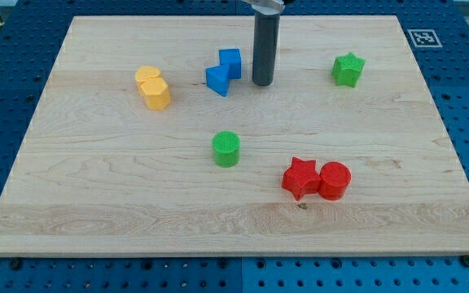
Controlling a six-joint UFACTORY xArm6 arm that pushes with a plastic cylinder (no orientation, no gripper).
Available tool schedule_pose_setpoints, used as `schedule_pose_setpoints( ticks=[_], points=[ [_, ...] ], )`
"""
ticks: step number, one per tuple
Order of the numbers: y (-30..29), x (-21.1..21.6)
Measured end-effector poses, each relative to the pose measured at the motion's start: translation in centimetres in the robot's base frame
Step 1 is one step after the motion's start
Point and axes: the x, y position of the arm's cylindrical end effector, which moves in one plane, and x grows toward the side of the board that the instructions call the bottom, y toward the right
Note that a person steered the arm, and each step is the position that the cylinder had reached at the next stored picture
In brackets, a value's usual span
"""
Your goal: Push the green star closer to the green circle
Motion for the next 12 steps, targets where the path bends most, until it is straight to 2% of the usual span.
schedule_pose_setpoints(
  ticks=[1, 2, 3, 5, 7, 8, 10, 12],
  points=[
    [0.0, -3.7],
    [3.3, -6.9],
    [10.8, -7.3],
    [12.2, -4.9],
    [18.7, -2.9],
    [18.7, -1.5],
    [14.7, -1.5],
    [13.5, -1.1]
  ],
)
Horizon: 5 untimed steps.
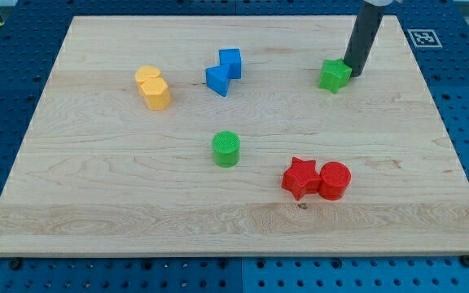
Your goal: Push the green star closer to the green circle
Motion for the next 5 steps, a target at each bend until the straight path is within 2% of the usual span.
schedule_pose_setpoints(
  ticks=[1, 3, 5],
  points=[
    [-2.3, 0.0],
    [-6.0, 3.9],
    [-12.0, 4.9]
  ],
)
